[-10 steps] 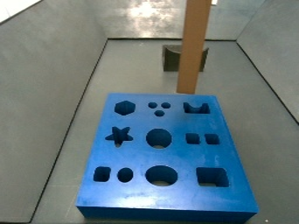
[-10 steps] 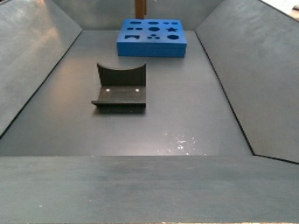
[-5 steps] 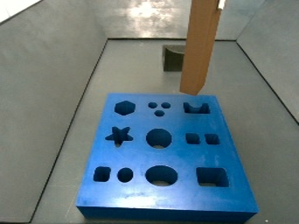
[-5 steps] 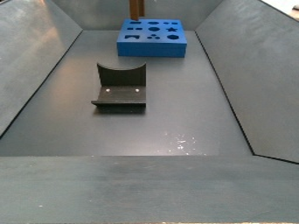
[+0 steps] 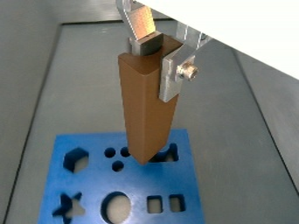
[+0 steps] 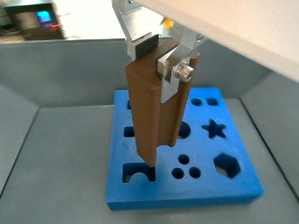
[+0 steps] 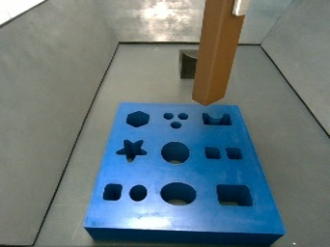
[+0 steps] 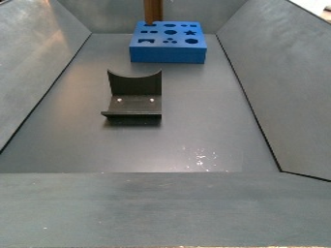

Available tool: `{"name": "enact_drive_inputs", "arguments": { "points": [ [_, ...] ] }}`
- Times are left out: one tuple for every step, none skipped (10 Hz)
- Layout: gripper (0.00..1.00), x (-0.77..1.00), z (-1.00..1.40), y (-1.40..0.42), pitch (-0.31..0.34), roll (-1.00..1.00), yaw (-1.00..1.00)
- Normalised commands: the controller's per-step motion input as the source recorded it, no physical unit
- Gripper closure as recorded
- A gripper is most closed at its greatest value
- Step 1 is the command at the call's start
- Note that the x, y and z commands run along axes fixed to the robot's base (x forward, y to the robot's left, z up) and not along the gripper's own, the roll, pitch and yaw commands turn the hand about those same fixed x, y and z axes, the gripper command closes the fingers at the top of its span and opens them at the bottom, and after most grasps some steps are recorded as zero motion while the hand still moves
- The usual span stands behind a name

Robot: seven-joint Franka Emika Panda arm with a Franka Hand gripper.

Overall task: Pick up the arch object. Move up. Move to above the board. Insert the arch object.
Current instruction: Insert the arch object.

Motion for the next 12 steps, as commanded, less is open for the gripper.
{"name": "enact_drive_inputs", "arguments": {
  "points": [
    [1.00, 0.00, -0.04, 0.00, -0.014, 0.00, -1.00],
    [1.00, 0.00, -0.04, 0.00, -0.023, 0.00, -1.00],
    [1.00, 0.00, -0.03, 0.00, -0.023, 0.00, -1.00],
    [1.00, 0.00, -0.04, 0.00, -0.020, 0.00, -1.00],
    [1.00, 0.00, -0.03, 0.00, -0.031, 0.00, -1.00],
    [1.00, 0.12, -0.07, 0.00, -0.037, 0.00, -0.95],
    [1.00, 0.37, -0.09, -0.01, -0.010, 0.00, -0.73],
    [1.00, 0.56, -0.07, -0.06, 0.000, 0.00, -0.54],
    [1.00, 0.67, -0.02, -0.16, 0.000, 0.01, -0.39],
    [1.00, 0.65, 0.00, -0.25, 0.000, 0.05, -0.33],
    [1.00, 0.28, 0.00, -0.03, 0.061, 0.03, -0.24],
    [1.00, 0.28, -0.10, 0.00, 0.036, 0.00, -0.29]
  ]
}}
